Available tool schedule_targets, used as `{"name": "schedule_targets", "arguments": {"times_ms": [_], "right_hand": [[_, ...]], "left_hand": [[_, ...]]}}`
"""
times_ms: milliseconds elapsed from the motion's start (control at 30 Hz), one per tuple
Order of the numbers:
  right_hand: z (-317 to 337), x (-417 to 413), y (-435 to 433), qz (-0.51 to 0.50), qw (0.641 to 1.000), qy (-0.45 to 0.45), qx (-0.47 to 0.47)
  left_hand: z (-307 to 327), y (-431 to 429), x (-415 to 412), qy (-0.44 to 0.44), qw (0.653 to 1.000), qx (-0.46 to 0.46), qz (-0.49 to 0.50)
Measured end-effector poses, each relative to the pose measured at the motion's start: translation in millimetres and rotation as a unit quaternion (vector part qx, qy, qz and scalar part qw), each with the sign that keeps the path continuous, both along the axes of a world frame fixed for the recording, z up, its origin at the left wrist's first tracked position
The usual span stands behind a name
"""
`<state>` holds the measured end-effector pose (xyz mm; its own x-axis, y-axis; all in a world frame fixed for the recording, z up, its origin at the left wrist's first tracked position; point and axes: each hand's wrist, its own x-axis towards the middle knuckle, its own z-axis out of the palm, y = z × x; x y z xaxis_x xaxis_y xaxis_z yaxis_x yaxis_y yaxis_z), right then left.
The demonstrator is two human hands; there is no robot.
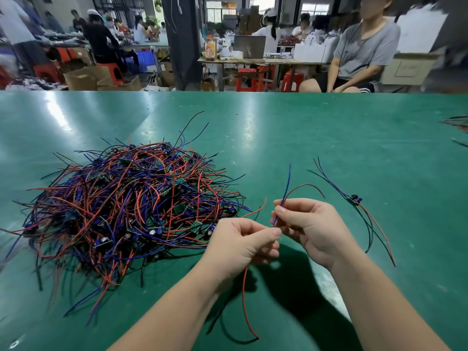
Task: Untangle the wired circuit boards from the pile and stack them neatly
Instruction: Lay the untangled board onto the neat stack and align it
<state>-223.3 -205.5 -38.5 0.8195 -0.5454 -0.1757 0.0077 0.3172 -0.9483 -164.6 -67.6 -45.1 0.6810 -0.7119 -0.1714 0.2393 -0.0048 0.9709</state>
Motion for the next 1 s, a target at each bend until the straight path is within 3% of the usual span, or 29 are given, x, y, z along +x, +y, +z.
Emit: {"name": "schedule_targets", "arguments": {"times_ms": [267,467,633,800,1000], "right_hand": [[-3.2,1.1,-40.9,-0.144,0.989,-0.016,-0.002],[-8.0,-0.5,-53.0,-0.195,0.981,-0.012,-0.017],[-9.9,3.8,-48.6,-0.203,0.977,-0.017,-0.067],[-4.7,0.4,-46.1,-0.165,0.985,-0.015,-0.051],[-5.3,1.4,-46.7,-0.218,0.975,-0.027,-0.012]], "left_hand": [[-4.4,0.3,-11.8,0.005,0.996,0.033,-0.080],[-2.8,2.7,-9.5,0.004,0.995,0.045,-0.093],[0.1,6.9,-1.4,-0.011,0.996,0.044,-0.082],[0.4,10.9,2.6,-0.012,0.995,0.047,-0.083],[2.3,12.2,5.9,-0.010,0.996,0.033,-0.078]]}}
